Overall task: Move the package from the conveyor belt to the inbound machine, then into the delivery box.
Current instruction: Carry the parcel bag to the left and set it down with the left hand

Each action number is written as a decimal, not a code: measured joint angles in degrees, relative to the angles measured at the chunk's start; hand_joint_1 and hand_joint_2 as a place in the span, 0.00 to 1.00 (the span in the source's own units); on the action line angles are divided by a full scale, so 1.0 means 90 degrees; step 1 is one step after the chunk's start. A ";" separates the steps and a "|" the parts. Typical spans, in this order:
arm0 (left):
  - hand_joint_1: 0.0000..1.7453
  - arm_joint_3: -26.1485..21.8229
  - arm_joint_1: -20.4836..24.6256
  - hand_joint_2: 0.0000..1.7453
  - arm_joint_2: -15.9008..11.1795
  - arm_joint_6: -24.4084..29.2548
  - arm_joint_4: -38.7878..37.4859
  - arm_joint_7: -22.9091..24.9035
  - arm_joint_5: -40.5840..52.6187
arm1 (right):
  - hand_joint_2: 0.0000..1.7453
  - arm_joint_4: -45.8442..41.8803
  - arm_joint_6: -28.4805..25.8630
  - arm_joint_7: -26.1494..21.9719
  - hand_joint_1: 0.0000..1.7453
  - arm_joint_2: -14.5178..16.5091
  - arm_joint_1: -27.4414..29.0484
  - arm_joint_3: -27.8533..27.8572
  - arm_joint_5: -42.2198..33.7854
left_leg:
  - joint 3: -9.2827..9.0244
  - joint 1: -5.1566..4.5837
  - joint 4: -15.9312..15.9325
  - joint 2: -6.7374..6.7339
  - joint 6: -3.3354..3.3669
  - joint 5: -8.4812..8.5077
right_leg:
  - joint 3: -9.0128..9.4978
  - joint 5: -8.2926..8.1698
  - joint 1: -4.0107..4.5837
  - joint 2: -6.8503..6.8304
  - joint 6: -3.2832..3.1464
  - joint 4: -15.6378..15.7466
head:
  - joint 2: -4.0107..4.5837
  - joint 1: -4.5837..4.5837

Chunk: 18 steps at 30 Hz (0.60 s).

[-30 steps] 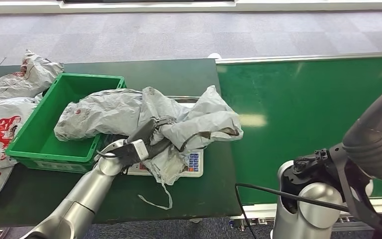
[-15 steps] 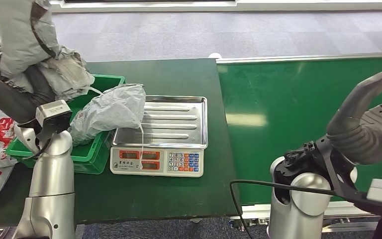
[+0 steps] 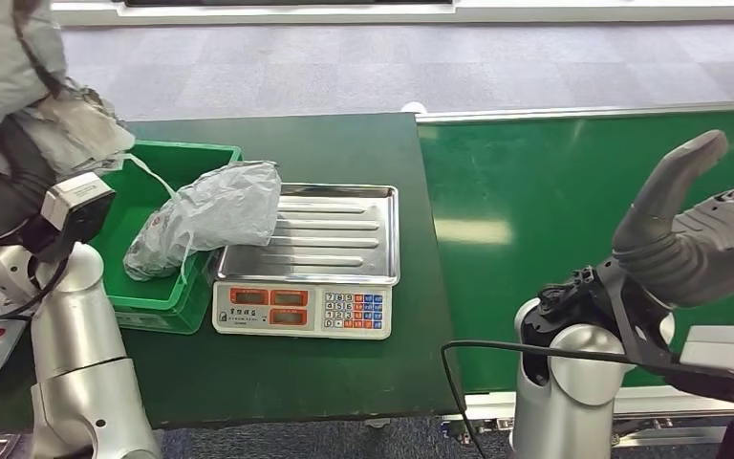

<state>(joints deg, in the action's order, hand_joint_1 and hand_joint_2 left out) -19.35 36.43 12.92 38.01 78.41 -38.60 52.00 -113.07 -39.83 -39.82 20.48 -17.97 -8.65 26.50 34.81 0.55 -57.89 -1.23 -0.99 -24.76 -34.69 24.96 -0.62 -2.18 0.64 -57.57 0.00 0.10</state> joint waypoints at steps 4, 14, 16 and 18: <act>1.00 0.0515 0.0414 1.00 -0.0210 -0.1028 -0.2083 0.1052 0.1099 | 1.00 0.0027 0.0001 -0.0001 0.00 0.0004 -0.0027 0.0028 0.0147 | 0.0003 -0.0001 0.0000 -0.0001 -0.0002 0.0007 | 0.0006 -0.0015 0.0000 -0.0003 -0.0003 -0.0002 | 0.0000 -0.0002; 1.00 0.1389 0.0859 1.00 -0.0524 -0.1494 -0.5168 0.2506 0.1912 | 1.00 0.0093 0.0001 0.0000 0.00 0.0019 -0.0116 0.0030 0.0075 | 0.0006 -0.0002 0.0001 -0.0035 -0.0006 0.0006 | -0.0013 -0.0029 0.0000 0.0042 -0.0007 -0.0002 | 0.0000 -0.0001; 0.50 0.1440 0.0897 1.00 -0.0558 -0.1557 -0.5399 0.2601 0.1940 | 1.00 0.0085 0.0001 0.0000 0.00 0.0019 -0.0110 0.0029 0.0074 | 0.0006 -0.0001 0.0003 -0.0035 -0.0007 0.0005 | -0.0013 -0.0026 0.0001 0.0042 -0.0009 -0.0002 | 0.0000 -0.0002; 0.00 0.1489 0.0938 0.75 -0.0587 -0.1642 -0.5584 0.2784 0.1985 | 1.00 0.0070 0.0001 -0.0001 0.00 0.0019 -0.0093 0.0029 0.0076 | 0.0006 -0.0001 0.0004 -0.0035 -0.0007 0.0005 | -0.0013 -0.0024 0.0001 0.0042 -0.0010 -0.0002 | 0.0000 -0.0002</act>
<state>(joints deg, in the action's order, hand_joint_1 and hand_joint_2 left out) -5.95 44.87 7.64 23.23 28.15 -13.54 69.87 -112.44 -39.82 -39.83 20.65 -18.81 -8.39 27.18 34.86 0.54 -57.85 -1.55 -1.06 -24.72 -34.81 24.74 -0.61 -1.81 0.55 -57.59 0.00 0.09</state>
